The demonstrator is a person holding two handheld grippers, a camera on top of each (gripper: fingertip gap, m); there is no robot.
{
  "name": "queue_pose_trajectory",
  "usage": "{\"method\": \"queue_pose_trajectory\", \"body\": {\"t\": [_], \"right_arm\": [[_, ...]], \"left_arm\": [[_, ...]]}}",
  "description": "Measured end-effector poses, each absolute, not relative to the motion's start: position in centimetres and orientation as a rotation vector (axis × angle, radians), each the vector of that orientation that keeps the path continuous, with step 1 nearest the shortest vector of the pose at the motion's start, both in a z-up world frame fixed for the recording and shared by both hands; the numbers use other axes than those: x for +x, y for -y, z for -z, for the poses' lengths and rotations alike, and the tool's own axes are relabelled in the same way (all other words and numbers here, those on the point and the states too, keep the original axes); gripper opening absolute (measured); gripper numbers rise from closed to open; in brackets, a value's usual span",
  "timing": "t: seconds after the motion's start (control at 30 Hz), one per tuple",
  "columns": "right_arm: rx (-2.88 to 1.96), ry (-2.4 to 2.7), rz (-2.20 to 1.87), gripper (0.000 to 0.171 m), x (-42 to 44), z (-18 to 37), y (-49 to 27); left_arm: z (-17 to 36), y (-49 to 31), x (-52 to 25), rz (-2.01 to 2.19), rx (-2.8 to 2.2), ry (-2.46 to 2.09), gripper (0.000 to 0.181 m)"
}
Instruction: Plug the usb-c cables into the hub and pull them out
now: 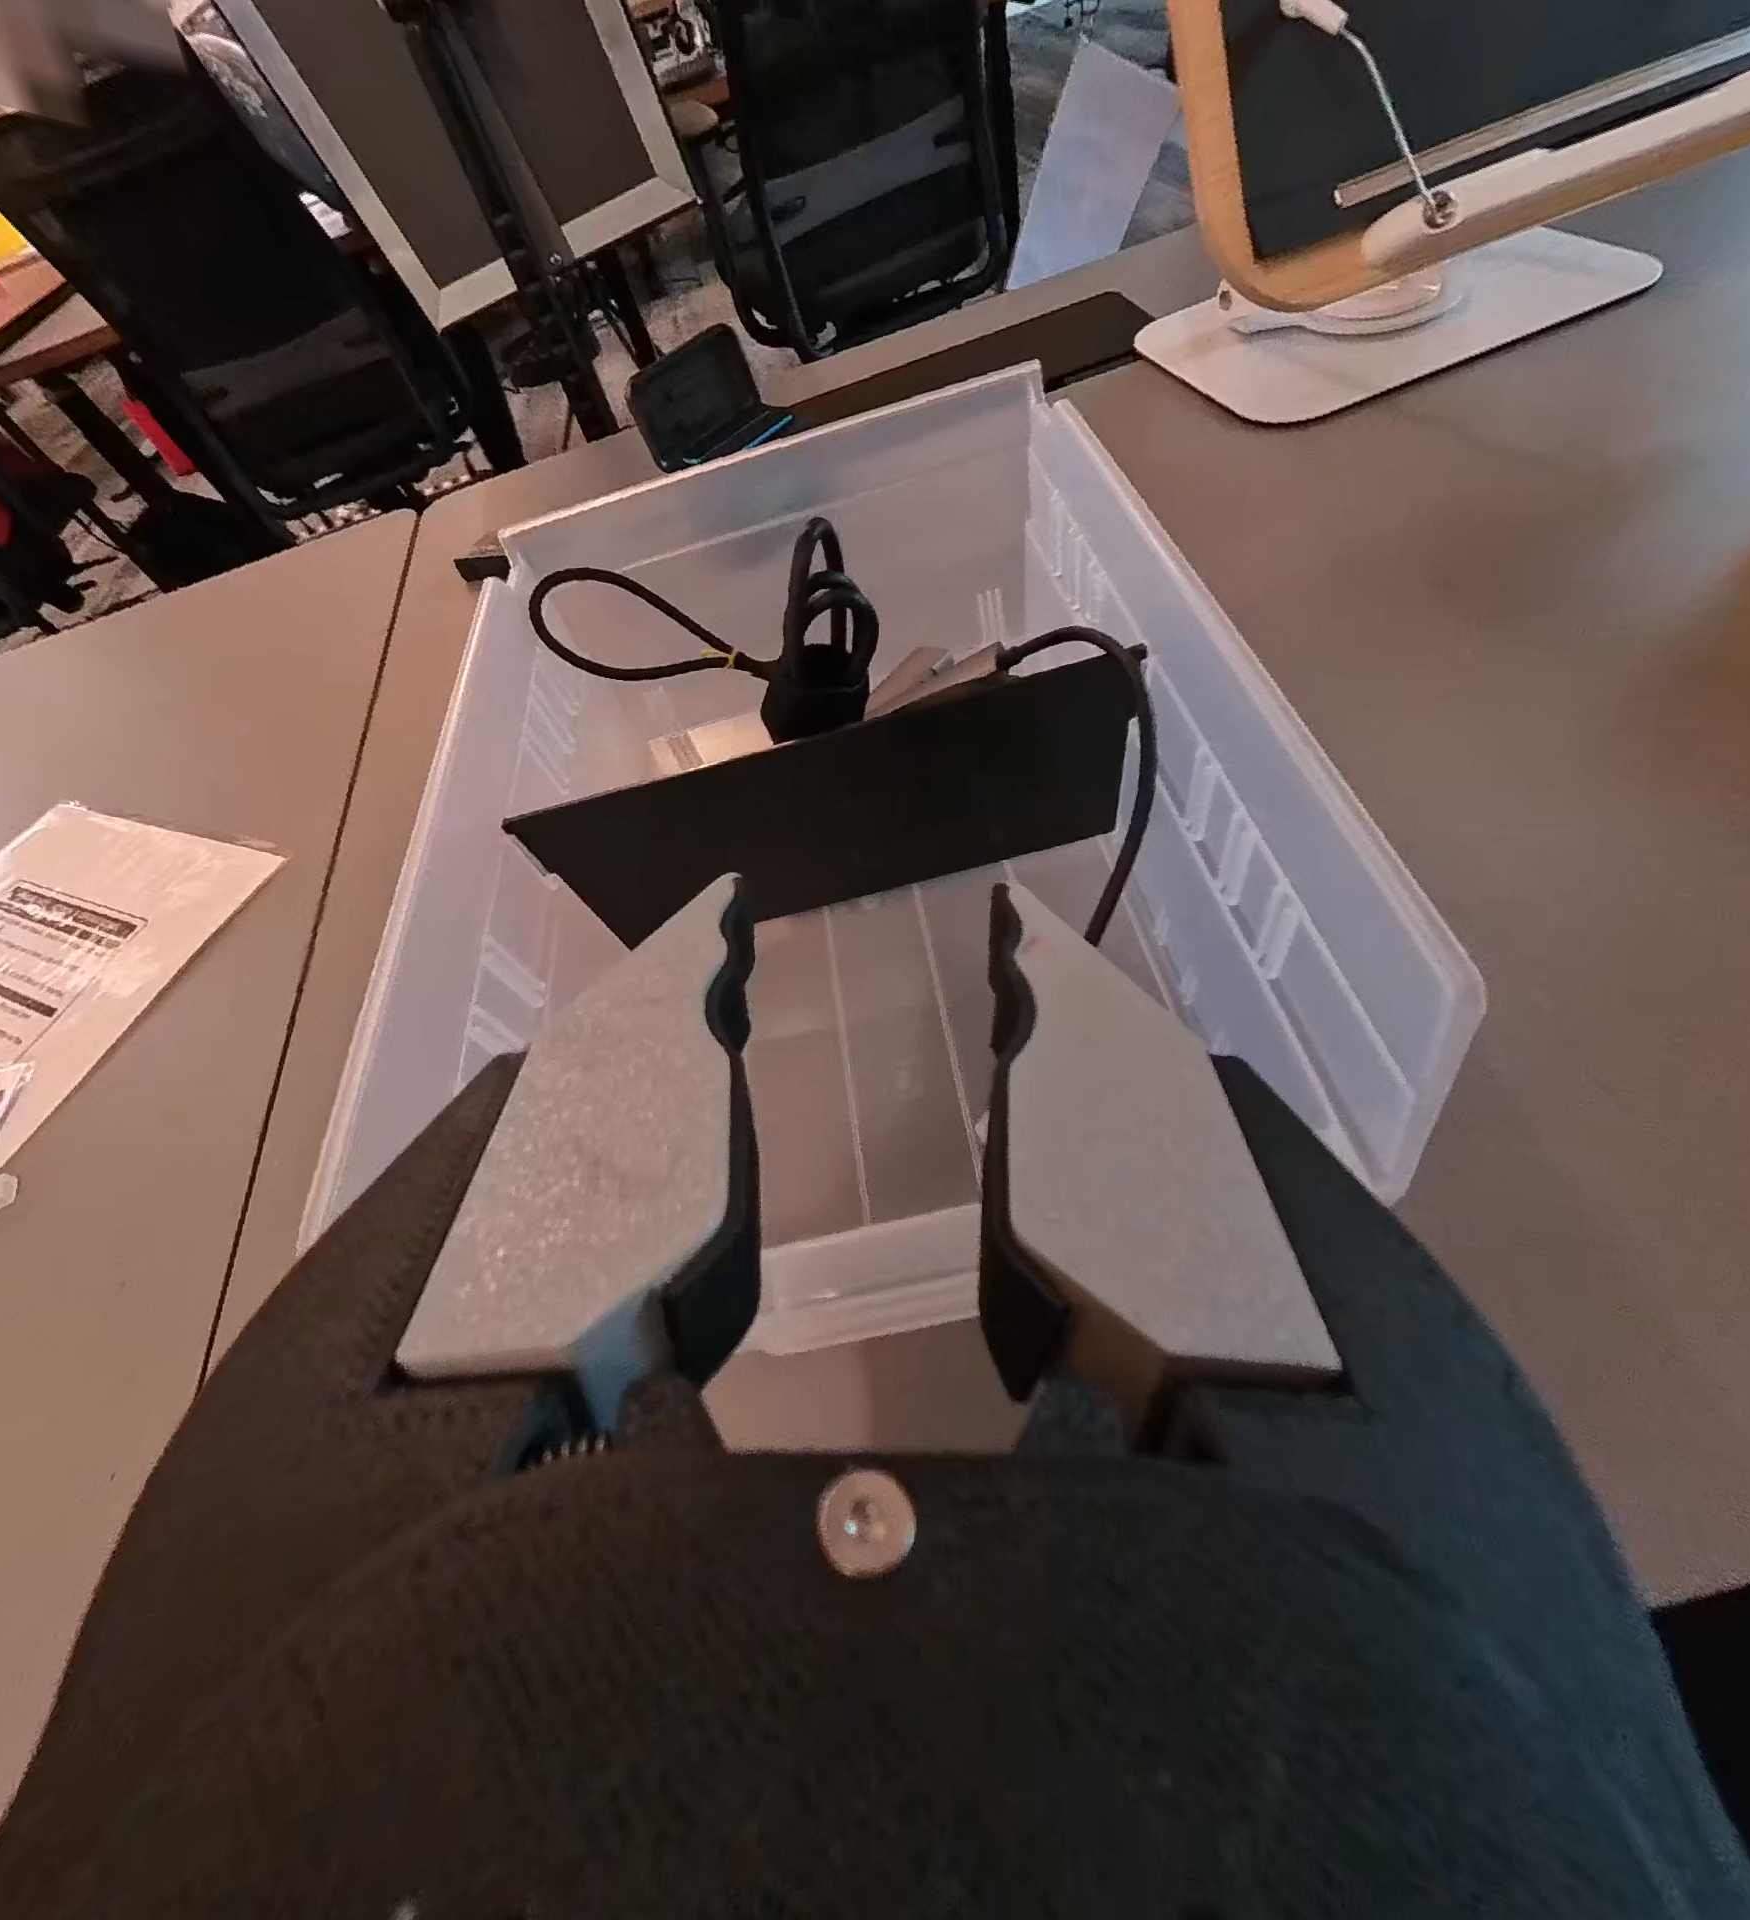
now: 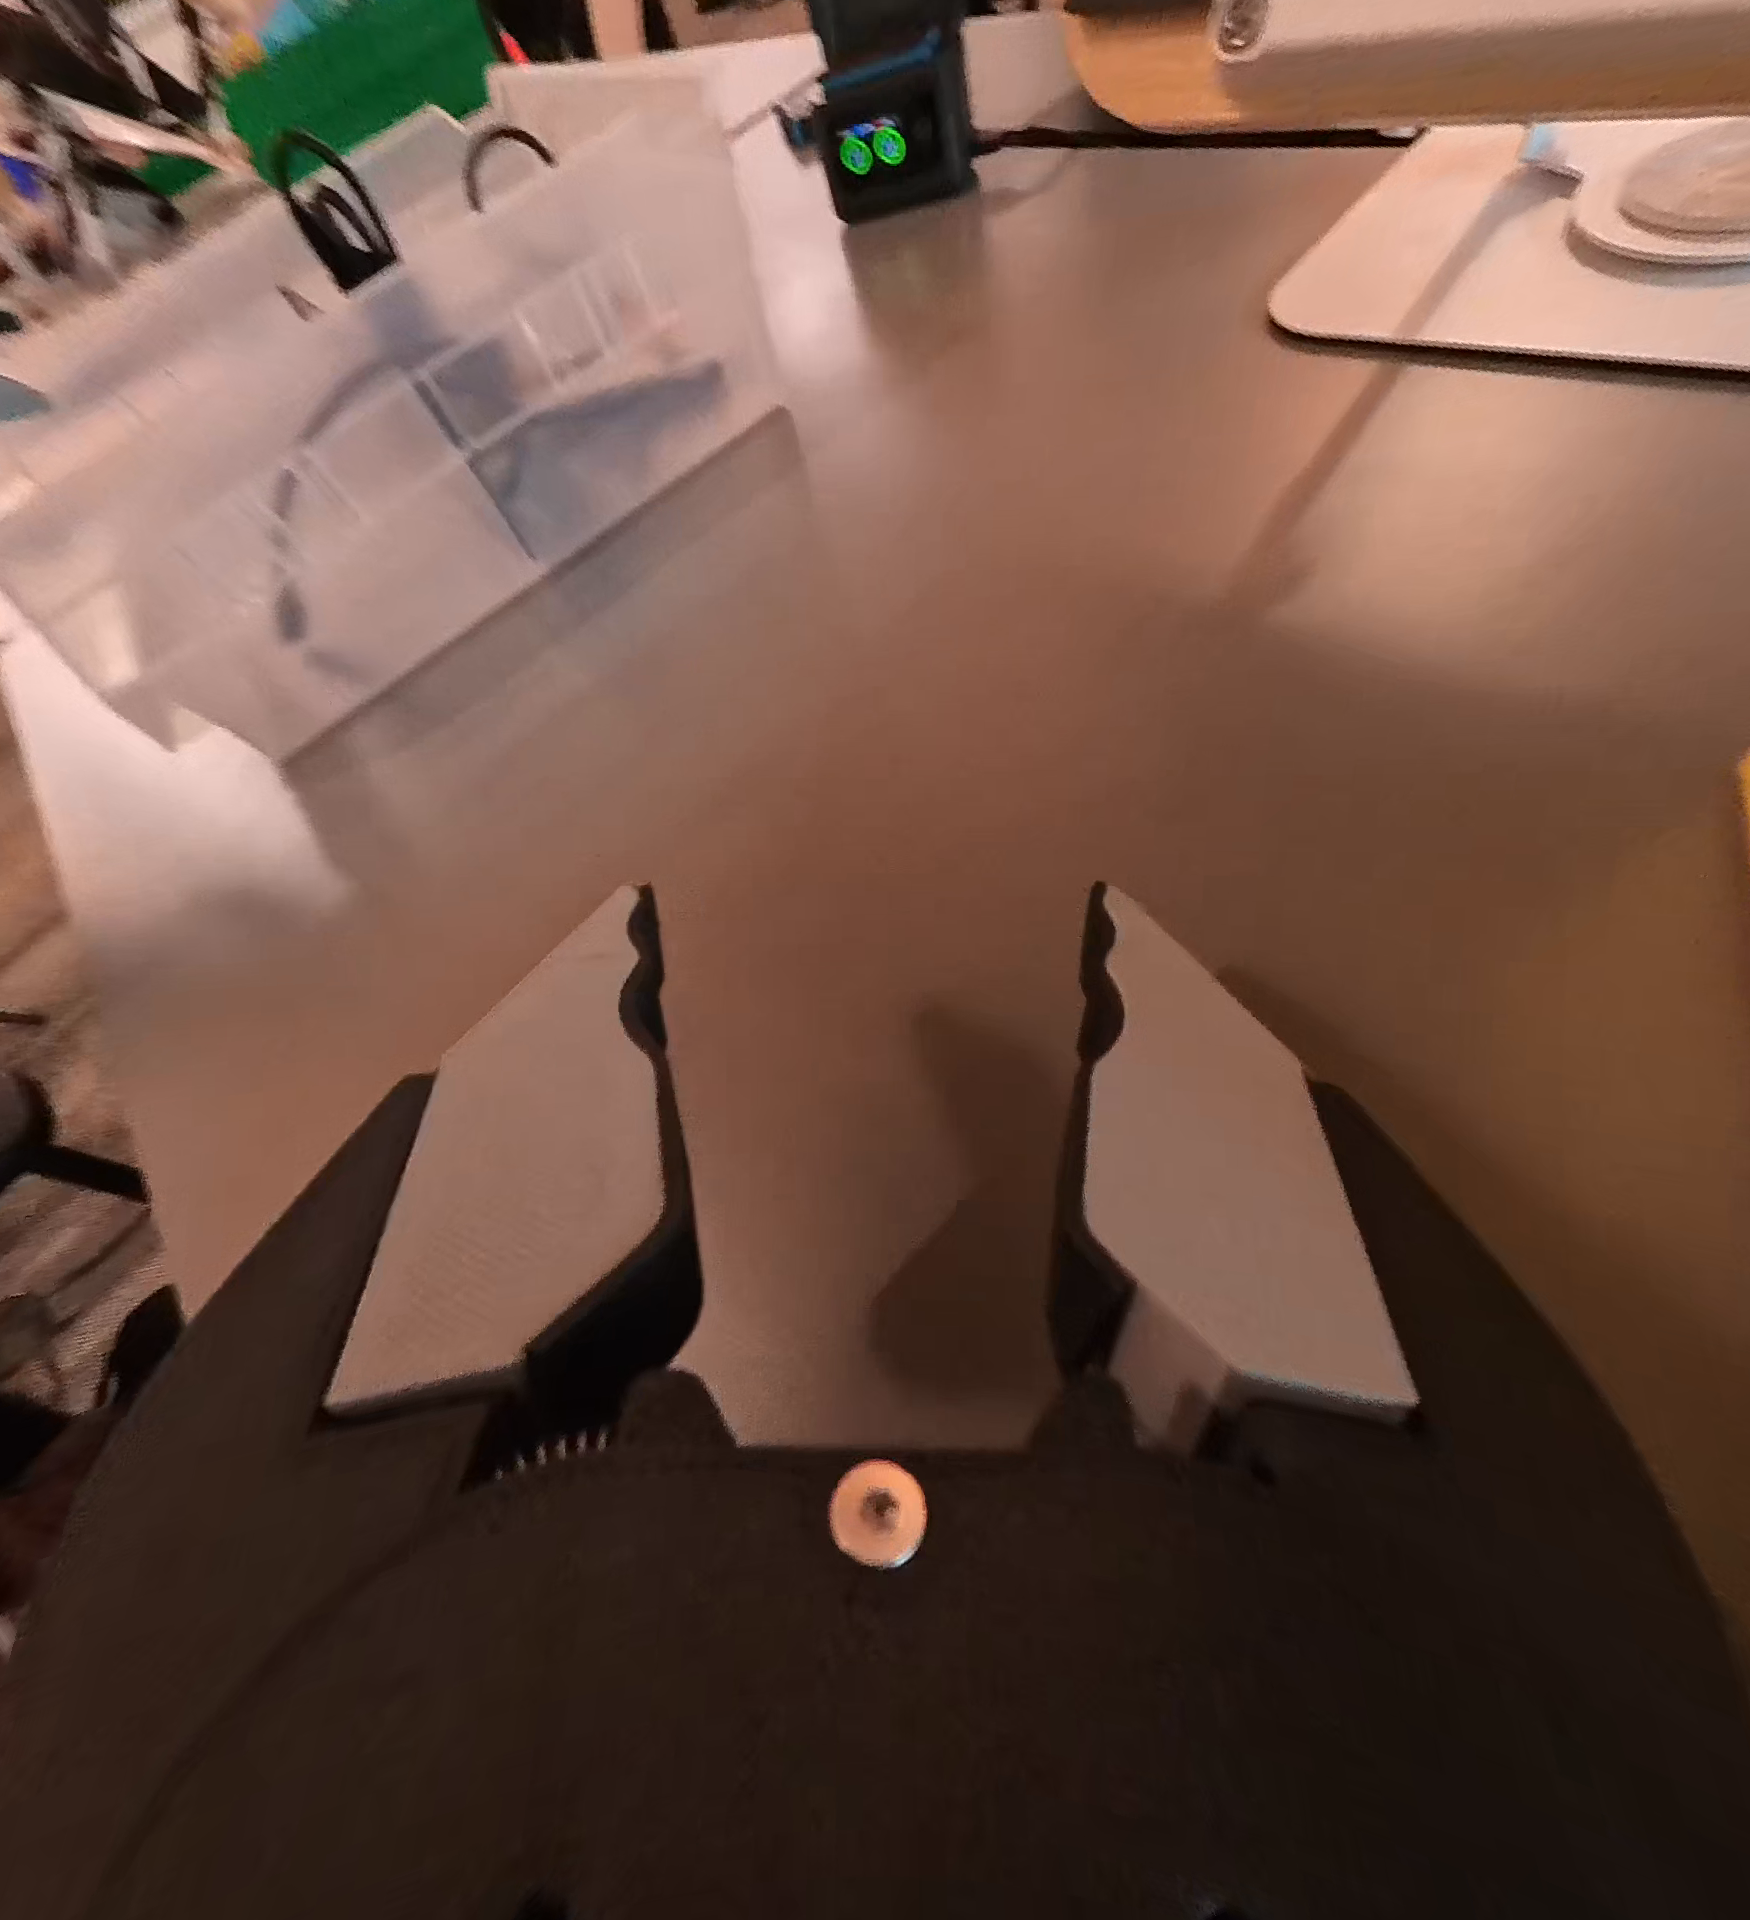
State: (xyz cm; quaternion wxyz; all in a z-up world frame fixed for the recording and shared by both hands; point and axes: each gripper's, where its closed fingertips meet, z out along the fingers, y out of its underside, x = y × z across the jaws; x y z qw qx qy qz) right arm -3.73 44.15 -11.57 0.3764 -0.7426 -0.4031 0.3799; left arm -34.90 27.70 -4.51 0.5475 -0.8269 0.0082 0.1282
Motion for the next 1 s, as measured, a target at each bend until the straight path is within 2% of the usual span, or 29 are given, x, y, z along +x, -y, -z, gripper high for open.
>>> {"method": "queue_pose_trajectory", "body": {"t": [0.1, 0.3, 0.47, 0.57, 0.67, 0.73, 0.83, 1.0], "right_arm": [[-1.881, 1.043, -1.024, 0.083, -4.1, 11.3, -43.6], [-1.853, 1.108, -0.941, 0.079, -4.5, 11.5, -42.8], [-1.869, 1.180, -0.815, 0.077, -4.9, 12.5, -42.6], [-1.873, 1.183, -0.765, 0.075, -4.8, 12.7, -42.8], [-1.869, 1.174, -0.748, 0.071, -4.7, 12.7, -42.9], [-1.870, 1.169, -0.751, 0.071, -4.7, 12.7, -42.9], [-1.877, 1.163, -0.765, 0.070, -4.7, 12.7, -43.0], [-1.888, 1.158, -0.763, 0.070, -4.6, 12.7, -43.1]], "left_arm": [[4.2, -27.8, -34.1, -0.274, -1.948, -0.038, 0.046], [2.2, -28.6, -34.4, -0.227, -1.908, -0.035, 0.050], [1.2, -33.7, -35.9, -0.236, -1.996, -0.104, 0.049], [3.0, -37.0, -37.6, -0.257, -2.123, -0.105, 0.050], [6.4, -38.3, -37.6, -0.156, -2.298, -0.113, 0.032], [6.1, -38.6, -38.3, -0.227, -2.270, -0.119, 0.021], [2.3, -38.3, -38.9, -0.309, -2.107, -0.087, 0.003], [-8.6, -35.7, -36.9, -0.403, -1.736, -0.112, 0.004]]}}
